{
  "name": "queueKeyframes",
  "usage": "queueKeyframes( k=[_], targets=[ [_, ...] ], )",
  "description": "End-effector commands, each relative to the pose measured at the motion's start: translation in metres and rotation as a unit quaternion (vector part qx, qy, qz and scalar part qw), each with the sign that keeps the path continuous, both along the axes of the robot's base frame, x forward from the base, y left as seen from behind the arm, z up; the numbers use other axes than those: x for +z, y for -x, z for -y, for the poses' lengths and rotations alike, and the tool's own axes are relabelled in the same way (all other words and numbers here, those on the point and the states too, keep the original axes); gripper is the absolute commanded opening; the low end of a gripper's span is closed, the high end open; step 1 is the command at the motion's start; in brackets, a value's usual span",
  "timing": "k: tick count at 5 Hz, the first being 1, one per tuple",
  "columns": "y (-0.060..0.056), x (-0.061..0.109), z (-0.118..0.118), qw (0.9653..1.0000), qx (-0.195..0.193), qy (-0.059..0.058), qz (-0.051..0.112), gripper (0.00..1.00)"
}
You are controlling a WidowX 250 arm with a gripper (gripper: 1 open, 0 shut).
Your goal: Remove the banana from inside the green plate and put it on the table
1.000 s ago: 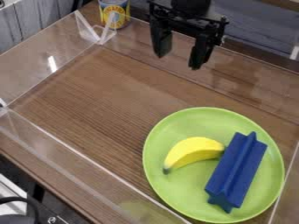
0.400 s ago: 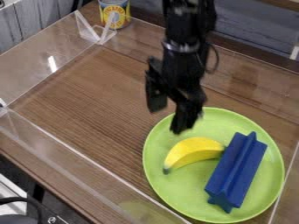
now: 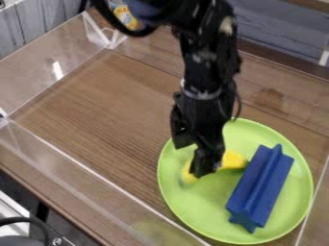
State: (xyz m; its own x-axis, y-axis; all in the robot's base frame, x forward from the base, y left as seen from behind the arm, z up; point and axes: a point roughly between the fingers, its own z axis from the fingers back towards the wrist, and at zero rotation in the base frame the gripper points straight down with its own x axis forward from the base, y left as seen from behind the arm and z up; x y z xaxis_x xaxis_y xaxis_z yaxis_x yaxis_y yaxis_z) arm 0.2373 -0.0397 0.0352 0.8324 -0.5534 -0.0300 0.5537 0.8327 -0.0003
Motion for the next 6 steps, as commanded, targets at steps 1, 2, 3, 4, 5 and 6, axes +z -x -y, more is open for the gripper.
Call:
queueKeyframes(
  k=[1, 2, 3, 4, 5, 6],
  targets=[
    [-0.003, -0.002, -0.009, 0.9993, -0.032, 0.002, 0.018, 1.00],
    [-0.003, -0.006, -0.020, 0.9981, -0.059, 0.002, 0.019, 1.00],
    [-0.013, -0.006, -0.024, 0.9987, -0.047, 0.001, 0.020, 1.00],
    [-0.021, -0.004, -0.026, 0.9993, -0.033, 0.001, 0.020, 1.00],
    [-0.022, 0.000, -0.016, 0.9993, -0.032, 0.005, 0.021, 1.00],
    [-0.023, 0.002, -0.006, 0.9992, -0.034, 0.009, 0.021, 1.00]
  ],
)
